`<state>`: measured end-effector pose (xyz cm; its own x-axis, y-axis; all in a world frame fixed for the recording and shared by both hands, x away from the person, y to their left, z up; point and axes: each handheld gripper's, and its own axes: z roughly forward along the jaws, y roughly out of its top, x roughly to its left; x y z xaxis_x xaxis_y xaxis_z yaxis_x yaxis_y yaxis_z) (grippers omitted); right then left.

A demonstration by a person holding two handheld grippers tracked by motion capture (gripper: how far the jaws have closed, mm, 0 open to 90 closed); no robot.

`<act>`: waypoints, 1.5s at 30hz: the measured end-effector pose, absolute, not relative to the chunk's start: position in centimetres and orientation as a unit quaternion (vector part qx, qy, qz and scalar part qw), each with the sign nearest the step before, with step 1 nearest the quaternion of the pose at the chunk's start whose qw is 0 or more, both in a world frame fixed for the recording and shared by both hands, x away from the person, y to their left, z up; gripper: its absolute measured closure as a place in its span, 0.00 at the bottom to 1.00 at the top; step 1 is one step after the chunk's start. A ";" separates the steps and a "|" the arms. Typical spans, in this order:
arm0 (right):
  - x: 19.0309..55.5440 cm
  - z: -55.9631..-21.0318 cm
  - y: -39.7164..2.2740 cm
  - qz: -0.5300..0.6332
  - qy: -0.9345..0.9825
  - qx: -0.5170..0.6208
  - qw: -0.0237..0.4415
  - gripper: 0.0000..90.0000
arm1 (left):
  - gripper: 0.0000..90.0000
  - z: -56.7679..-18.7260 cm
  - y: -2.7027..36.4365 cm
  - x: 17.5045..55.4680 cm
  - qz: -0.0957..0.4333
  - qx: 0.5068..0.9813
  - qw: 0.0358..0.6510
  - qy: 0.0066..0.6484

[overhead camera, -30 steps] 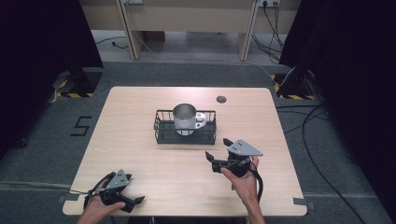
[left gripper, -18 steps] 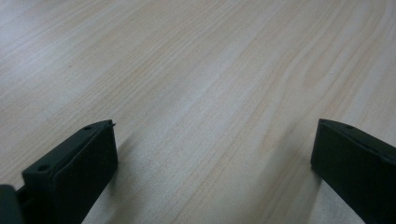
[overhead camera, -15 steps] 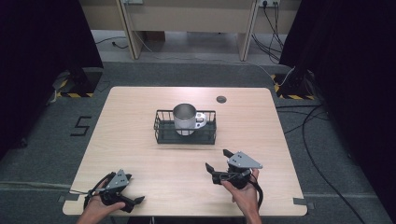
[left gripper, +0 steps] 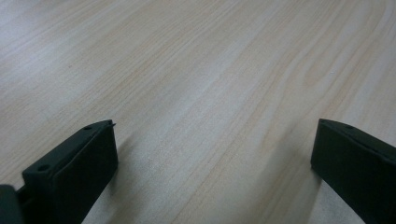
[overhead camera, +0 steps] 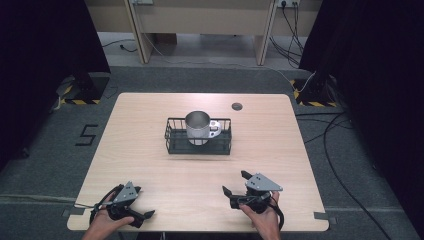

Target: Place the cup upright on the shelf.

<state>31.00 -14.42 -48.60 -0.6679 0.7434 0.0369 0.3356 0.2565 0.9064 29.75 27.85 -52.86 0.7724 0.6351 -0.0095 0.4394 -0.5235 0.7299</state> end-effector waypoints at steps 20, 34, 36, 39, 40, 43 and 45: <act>29.9 -50.5 -15.0 0.452 0.793 0.362 0.189 0.17 | 0.00 -52.9 27.9 29.7 0.130 0.863 0.376 0.311; 29.6 -51.6 -14.7 0.396 0.822 0.365 0.182 0.17 | 0.00 -52.9 27.8 29.7 0.130 0.863 0.376 0.311; 29.6 -51.9 -14.6 0.385 0.827 0.368 0.179 0.17 | 0.00 -52.9 27.9 29.7 0.130 0.863 0.376 0.311; 29.6 -52.5 -14.4 0.370 0.833 0.374 0.172 0.14 | 0.00 -52.9 27.8 29.7 0.130 0.863 0.376 0.311; 29.6 -52.6 -14.4 0.371 0.832 0.375 0.171 0.14 | 0.00 -52.9 27.9 29.7 0.130 0.863 0.376 0.311; 29.5 -52.6 -14.4 0.372 0.831 0.376 0.170 0.14 | 0.00 -52.9 27.8 29.7 0.130 0.863 0.376 0.311; 29.5 -52.7 -14.4 0.373 0.832 0.373 0.171 0.12 | 0.00 -52.9 27.8 29.7 0.130 0.863 0.376 0.312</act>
